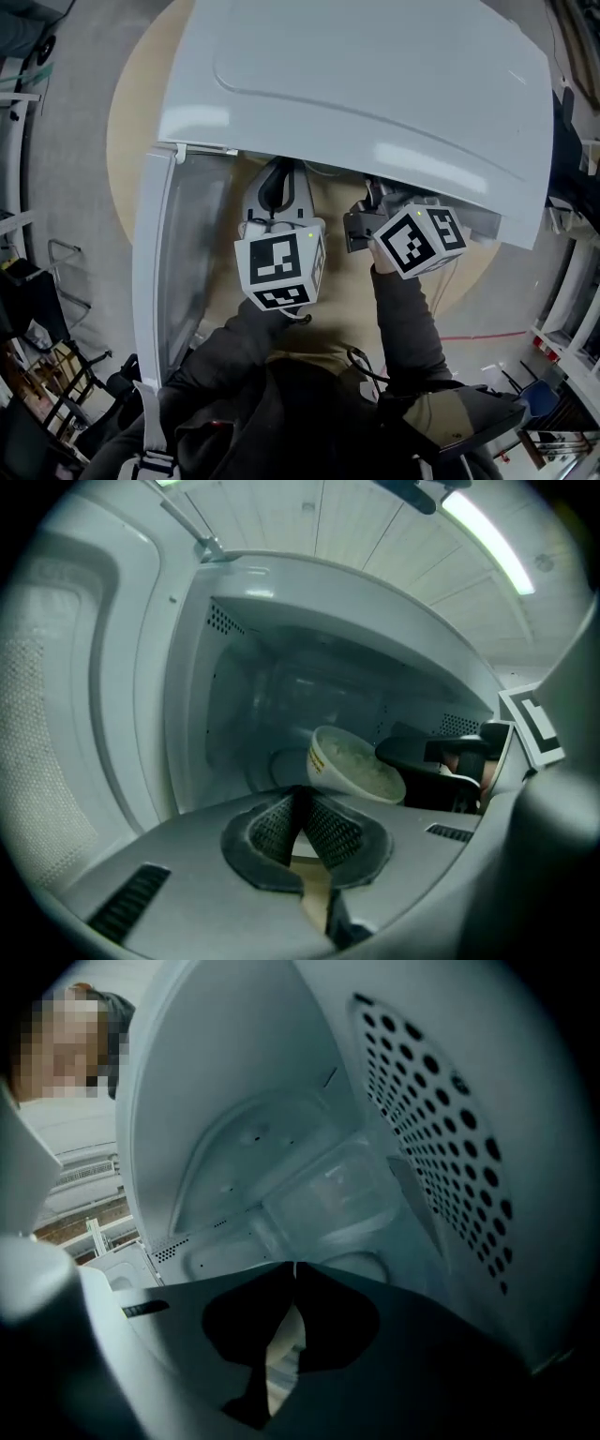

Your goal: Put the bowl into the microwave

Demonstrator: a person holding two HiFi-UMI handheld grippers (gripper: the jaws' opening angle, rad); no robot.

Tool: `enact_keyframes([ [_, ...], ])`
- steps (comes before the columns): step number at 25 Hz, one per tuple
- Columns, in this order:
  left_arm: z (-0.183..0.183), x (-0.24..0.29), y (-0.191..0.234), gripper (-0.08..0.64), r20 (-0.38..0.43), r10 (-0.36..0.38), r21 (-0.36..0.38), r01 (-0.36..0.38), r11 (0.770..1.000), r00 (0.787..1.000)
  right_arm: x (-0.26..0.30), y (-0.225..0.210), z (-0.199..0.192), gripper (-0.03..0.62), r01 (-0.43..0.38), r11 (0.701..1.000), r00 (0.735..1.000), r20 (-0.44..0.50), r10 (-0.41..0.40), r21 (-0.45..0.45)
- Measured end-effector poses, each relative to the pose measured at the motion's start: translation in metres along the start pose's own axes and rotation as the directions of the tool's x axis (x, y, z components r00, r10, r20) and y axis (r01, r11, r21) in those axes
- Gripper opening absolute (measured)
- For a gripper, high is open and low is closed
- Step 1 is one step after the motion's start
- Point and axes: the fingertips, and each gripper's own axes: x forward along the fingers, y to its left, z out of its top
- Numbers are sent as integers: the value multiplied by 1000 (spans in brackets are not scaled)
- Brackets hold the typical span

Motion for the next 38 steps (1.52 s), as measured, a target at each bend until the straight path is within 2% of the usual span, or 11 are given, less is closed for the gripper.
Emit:
enact_keyframes([
  [8,8,25,14,9,6,47,7,-47,999,999,17,-15,-8,15,68,997,997,28,-68,-23],
  [15,13,44,16,9,6,57,23,-57,998,998,22,-26,-5,15,148,982,989,38,-145,-118],
  [25,16,47,15,9,13,55,37,-55,998,998,27,-25,-7,17,159,963,987,8,-162,-219],
  [28,15,42,15,9,11,59,43,-59,997,998,28,-26,-12,42,160,951,984,-35,-175,-266],
  [29,14,40,15,9,8,60,47,-61,997,998,26,-28,-13,88,171,943,981,-42,-190,-284],
  [31,14,36,14,9,3,59,56,-59,997,998,21,-32,-12,140,200,932,975,-33,-220,-301],
  [36,16,25,18,9,14,79,68,-80,994,997,8,-19,2,146,249,892,968,68,-242,-376],
  [38,15,19,22,9,20,95,67,-96,993,995,0,-14,1,146,253,887,967,82,-240,-386],
])
